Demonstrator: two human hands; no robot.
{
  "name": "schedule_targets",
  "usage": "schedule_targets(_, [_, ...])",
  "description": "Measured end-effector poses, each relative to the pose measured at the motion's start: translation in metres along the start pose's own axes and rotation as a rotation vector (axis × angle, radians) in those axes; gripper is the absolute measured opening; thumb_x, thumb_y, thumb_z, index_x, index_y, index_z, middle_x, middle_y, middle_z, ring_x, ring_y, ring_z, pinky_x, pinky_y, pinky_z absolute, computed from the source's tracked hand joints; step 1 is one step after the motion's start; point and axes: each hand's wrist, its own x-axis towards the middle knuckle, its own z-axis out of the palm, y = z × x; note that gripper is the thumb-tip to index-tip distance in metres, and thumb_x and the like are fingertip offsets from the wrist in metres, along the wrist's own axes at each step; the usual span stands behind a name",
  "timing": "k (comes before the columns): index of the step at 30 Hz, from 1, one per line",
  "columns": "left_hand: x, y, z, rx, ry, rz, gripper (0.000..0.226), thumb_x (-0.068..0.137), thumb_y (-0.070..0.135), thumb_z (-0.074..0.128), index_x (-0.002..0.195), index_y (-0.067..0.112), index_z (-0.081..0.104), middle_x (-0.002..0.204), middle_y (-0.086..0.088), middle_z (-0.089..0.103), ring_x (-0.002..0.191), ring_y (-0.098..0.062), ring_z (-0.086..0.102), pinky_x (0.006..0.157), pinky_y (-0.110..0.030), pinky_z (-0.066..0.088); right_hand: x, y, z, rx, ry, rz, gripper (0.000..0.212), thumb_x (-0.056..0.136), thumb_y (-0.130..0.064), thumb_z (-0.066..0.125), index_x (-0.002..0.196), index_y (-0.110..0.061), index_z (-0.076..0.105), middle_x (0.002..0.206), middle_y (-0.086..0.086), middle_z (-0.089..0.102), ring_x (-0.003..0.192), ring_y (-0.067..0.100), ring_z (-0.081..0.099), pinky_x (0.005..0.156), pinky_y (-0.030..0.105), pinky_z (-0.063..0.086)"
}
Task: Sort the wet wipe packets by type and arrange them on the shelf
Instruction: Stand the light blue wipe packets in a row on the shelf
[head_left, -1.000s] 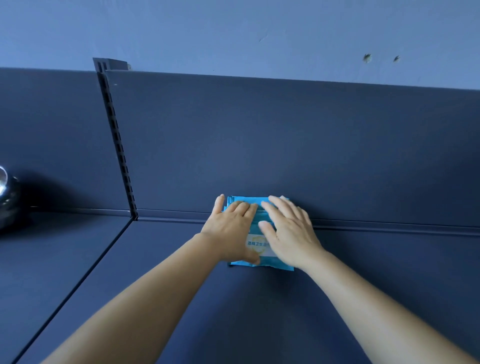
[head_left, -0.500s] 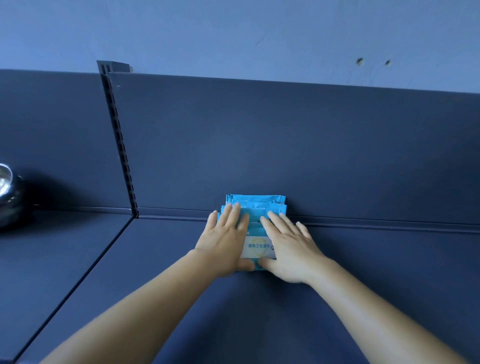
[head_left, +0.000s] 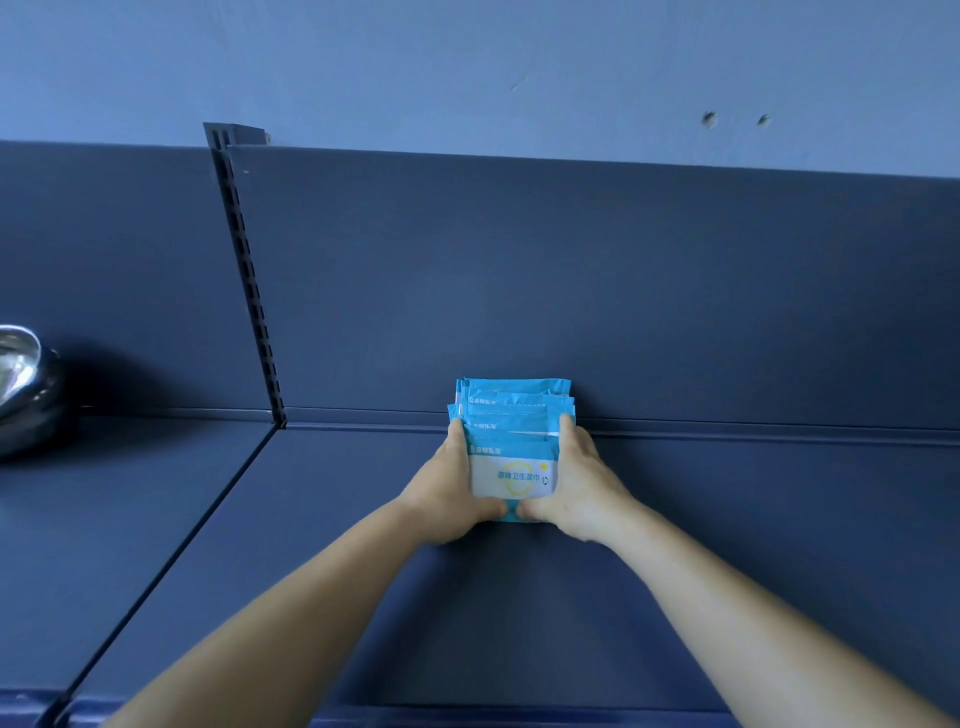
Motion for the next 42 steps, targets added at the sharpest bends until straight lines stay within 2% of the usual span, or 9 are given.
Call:
schedule_targets(3, [0.000,-0.002,-0.003,0.034,-0.016,-0.004,0.087,0.071,0.029,0.078,0.136,0.028,0.020,0.116,0.006,0.054,0.099,-0.013,0.056,0.079,-0.025,0.045,0.000,0.001,0.000,0.024,0.034,-0.028,0.114,0.060,-0.037,0.083,0.146,-0.026,0.009,0.139,-0.012,0.027,0.112,0.014,0.049,0.087,0.036,0.050])
schedule_targets(5, [-0.004,-0.003,-0.003,0.053,0.029,0.035,0.091,0.068,0.032,0.080,0.136,0.028,0.019,0.128,0.007,0.048,0.115,-0.016,0.051,0.091,-0.030,0.046,-0.001,0.002,-0.001,0.017,0.049,-0.041,0.114,0.057,-0.040,0.084,0.144,-0.027,0.012,0.138,-0.012,0.027,0.115,0.013,0.047,0.087,0.037,0.050])
schedule_targets(7, [-0.012,-0.001,-0.004,0.228,0.108,0.125,0.110,0.068,0.041,0.077,0.148,0.027,0.003,0.155,0.009,0.015,0.145,-0.019,0.015,0.113,-0.037,0.028,-0.002,0.002,-0.001,-0.051,0.087,-0.061,0.120,0.057,-0.047,0.083,0.147,-0.028,0.005,0.151,-0.010,0.013,0.131,0.014,0.036,0.096,0.038,0.045])
schedule_targets(8, [-0.014,0.000,-0.003,0.366,0.131,0.177,0.113,0.072,0.046,0.072,0.151,0.026,-0.006,0.159,0.008,-0.004,0.147,-0.016,-0.004,0.118,-0.039,0.016,-0.003,0.002,-0.001,-0.106,0.100,-0.083,0.121,0.061,-0.049,0.081,0.149,-0.029,0.001,0.156,-0.010,0.001,0.140,0.015,0.024,0.104,0.037,0.039])
schedule_targets(10, [-0.017,0.003,-0.004,0.645,0.112,0.261,0.098,0.084,0.050,0.059,0.151,0.026,-0.007,0.159,0.006,-0.014,0.146,-0.016,-0.016,0.119,-0.040,0.003,-0.007,-0.001,-0.002,-0.267,0.090,-0.169,0.110,0.074,-0.051,0.073,0.152,-0.029,-0.001,0.159,-0.010,-0.014,0.147,0.014,-0.001,0.116,0.036,0.020])
schedule_targets(14, [-0.018,0.009,-0.003,0.892,0.061,0.253,0.079,0.095,0.049,0.043,0.152,0.020,-0.004,0.160,0.001,-0.010,0.146,-0.017,-0.015,0.117,-0.043,-0.004,-0.014,-0.009,-0.001,-0.452,0.052,-0.248,0.090,0.088,-0.050,0.059,0.153,-0.024,0.002,0.160,-0.007,-0.008,0.147,0.014,-0.009,0.119,0.037,0.004])
schedule_targets(20, [-0.024,0.015,0.001,0.953,0.032,0.255,0.078,0.098,0.045,0.039,0.152,0.013,-0.008,0.159,-0.002,-0.014,0.146,-0.018,-0.015,0.117,-0.043,-0.006,-0.020,-0.012,0.002,-0.438,0.063,-0.185,0.092,0.090,-0.046,0.058,0.153,-0.020,-0.004,0.161,-0.005,-0.005,0.148,0.014,-0.005,0.120,0.036,0.005])
schedule_targets(28, [-0.034,0.033,0.006,0.954,-0.008,0.280,0.081,0.097,0.044,0.042,0.151,0.006,-0.007,0.160,-0.010,-0.007,0.147,-0.024,-0.008,0.118,-0.039,0.000,-0.050,-0.013,-0.008,-0.427,0.108,-0.122,0.092,0.088,-0.047,0.060,0.152,-0.017,0.002,0.161,-0.003,0.001,0.148,0.016,-0.003,0.119,0.035,0.008])
schedule_targets(42, [-0.072,0.126,0.095,0.793,-0.093,0.685,0.076,0.097,0.046,0.041,0.152,0.008,0.003,0.160,-0.007,0.005,0.148,-0.022,0.002,0.118,-0.036,0.006,-0.167,0.063,-0.073,-0.439,0.236,0.223,0.082,0.094,-0.047,0.050,0.153,-0.016,0.003,0.161,-0.002,0.001,0.148,0.015,-0.004,0.119,0.033,0.007])
